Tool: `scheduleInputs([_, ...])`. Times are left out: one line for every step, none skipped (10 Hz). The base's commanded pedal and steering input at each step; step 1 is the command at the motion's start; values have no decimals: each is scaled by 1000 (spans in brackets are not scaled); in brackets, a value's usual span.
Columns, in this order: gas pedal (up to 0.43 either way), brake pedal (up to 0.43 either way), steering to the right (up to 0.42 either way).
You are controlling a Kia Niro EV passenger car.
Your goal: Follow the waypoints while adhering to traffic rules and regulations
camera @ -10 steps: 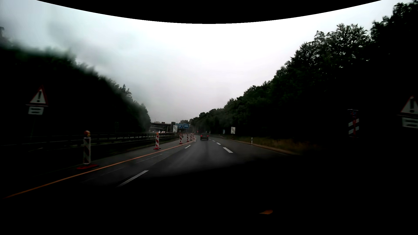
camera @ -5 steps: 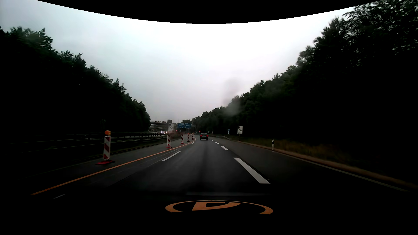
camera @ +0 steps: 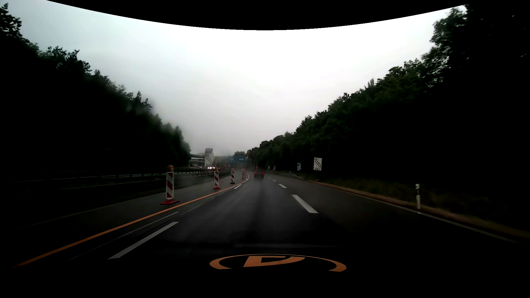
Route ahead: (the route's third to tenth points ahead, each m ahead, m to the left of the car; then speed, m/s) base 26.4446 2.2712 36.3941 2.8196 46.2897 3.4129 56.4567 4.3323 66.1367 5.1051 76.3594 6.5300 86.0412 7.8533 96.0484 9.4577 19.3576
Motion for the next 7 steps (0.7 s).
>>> scheduleInputs([157,0,-12])
scheduleInputs([157,0,-12])
scheduleInputs([150,0,-12])
scheduleInputs([138,0,-12])
scheduleInputs([138,0,-12])
scheduleInputs([130,0,-11])
scheduleInputs([130,0,-10])
